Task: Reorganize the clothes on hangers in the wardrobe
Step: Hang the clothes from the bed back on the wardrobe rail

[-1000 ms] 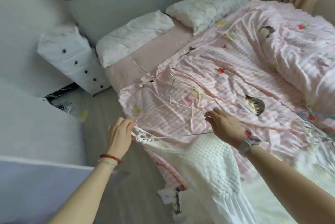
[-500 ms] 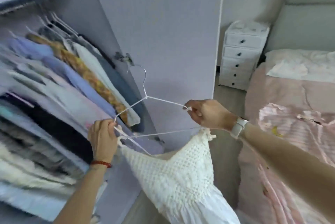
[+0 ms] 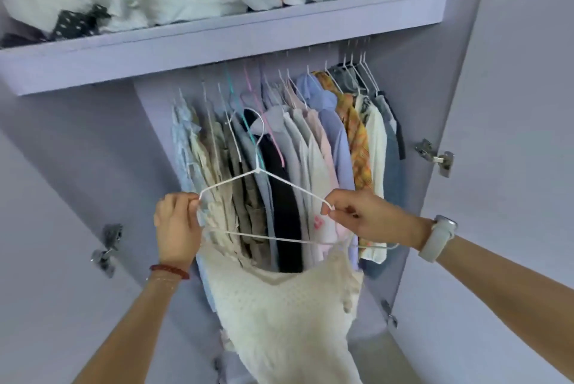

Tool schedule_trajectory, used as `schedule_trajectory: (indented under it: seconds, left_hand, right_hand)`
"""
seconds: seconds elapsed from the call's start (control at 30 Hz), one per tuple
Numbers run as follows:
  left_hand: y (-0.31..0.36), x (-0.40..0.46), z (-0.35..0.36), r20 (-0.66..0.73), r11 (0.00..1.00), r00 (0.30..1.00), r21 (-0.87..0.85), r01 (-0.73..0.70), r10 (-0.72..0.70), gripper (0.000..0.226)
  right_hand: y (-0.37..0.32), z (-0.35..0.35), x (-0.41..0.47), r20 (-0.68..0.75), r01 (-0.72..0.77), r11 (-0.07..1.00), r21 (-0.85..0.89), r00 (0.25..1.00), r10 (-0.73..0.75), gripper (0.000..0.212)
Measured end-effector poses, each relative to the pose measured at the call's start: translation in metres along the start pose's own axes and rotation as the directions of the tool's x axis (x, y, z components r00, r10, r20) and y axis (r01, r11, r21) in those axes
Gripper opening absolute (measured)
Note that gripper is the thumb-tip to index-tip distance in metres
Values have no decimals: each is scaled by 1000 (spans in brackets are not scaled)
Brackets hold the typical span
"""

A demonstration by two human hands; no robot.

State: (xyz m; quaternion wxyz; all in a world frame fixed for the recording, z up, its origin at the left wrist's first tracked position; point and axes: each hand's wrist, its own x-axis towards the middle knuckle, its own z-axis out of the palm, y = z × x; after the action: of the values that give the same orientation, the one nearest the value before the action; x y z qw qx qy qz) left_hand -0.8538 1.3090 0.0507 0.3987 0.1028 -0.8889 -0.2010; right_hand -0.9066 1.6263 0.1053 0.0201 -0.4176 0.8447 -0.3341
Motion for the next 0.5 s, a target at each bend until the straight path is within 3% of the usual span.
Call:
schedule_trajectory:
  seconds: [0.13, 0.27, 0.37, 0.5]
  left_hand:
    - [-29, 8, -30, -62, 990, 994, 104, 96, -90, 30]
    - [-55, 21, -54, -55, 954, 982, 232, 190, -182, 28]
    - [-62, 42, -74, -122, 954, 966, 172, 246, -227, 31]
    - [-50, 72, -94, -255, 984, 956, 64, 168, -147, 34]
  right_hand:
    - [-26, 9, 43, 160, 122, 988, 90, 978, -136, 11]
    - [-48, 38, 77, 158, 169, 967, 191, 967, -200, 13]
    - [-60, 65, 103, 137, 145, 958, 248, 973, -183, 13]
    - [-84, 102, 147, 31, 86, 948, 307, 994, -101, 16]
